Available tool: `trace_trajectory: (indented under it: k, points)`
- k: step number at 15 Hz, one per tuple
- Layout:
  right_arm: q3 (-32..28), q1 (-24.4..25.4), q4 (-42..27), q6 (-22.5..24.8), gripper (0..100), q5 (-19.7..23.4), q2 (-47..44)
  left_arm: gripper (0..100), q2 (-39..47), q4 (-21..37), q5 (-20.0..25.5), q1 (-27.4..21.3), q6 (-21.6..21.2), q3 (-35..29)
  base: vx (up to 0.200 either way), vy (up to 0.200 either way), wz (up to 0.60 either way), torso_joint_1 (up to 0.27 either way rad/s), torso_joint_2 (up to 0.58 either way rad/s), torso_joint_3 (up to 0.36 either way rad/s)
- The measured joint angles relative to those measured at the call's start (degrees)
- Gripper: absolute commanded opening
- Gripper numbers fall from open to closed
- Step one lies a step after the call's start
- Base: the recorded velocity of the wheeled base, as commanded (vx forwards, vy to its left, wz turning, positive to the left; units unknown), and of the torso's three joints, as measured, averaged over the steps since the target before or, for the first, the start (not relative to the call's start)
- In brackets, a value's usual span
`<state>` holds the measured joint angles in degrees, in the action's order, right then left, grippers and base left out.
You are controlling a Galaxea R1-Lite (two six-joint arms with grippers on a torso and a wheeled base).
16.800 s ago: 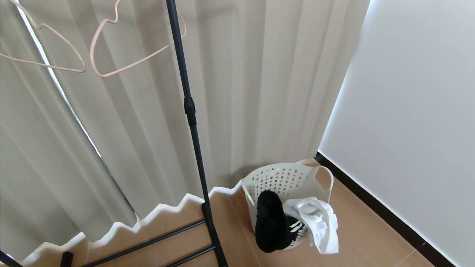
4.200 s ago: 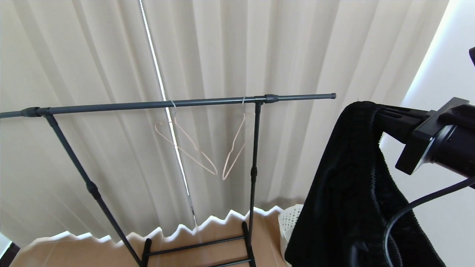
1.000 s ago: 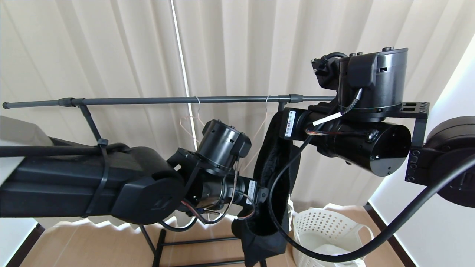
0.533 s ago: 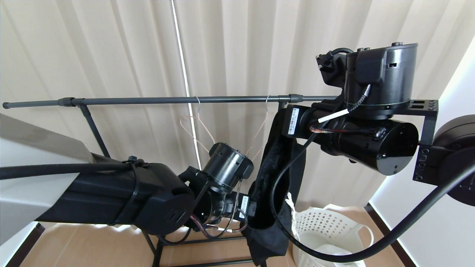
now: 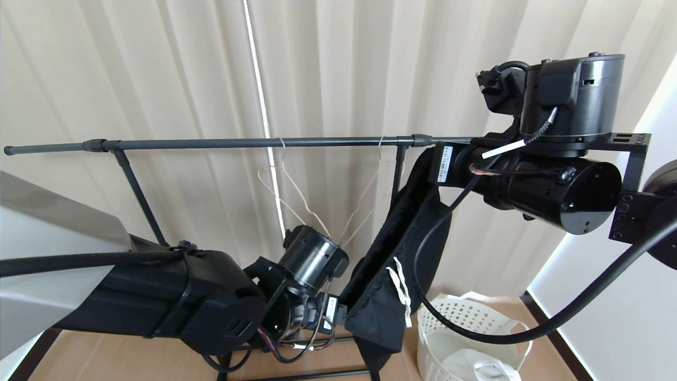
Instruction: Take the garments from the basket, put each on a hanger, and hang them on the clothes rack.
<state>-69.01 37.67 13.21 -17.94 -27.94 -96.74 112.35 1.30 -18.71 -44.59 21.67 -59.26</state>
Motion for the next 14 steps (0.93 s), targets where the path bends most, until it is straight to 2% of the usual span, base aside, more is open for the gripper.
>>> trace_trajectory:
  k: [5, 9, 12, 14]
  points:
    - [3.7, -2.0, 8.0, 5.1, 0, -0.2, -0.2, 0, -2.7, 0.2, -0.3, 0.7, -0.6, -2.1, 0.000, 0.000, 0.00, 0.000, 0.00, 0.000]
    - [4.8, -3.0, 8.7, 6.3, 0, -0.3, -0.4, 0, -4.8, 0.4, -0.4, 2.7, -0.9, -2.8, 0.000, 0.000, 0.00, 0.000, 0.00, 0.000]
    - [10.2, -3.1, 9.1, 15.2, 0, 0.1, -0.1, 0, -7.6, 1.7, -0.4, 4.4, -1.9, -8.5, 0.000, 0.000, 0.00, 0.000, 0.00, 0.000]
    - [14.5, -3.0, 12.0, 20.9, 0, 0.2, 0.0, 0, -8.5, 3.0, -0.4, 5.1, -2.2, -11.1, 0.000, 0.000, 0.00, 0.000, 0.00, 0.000]
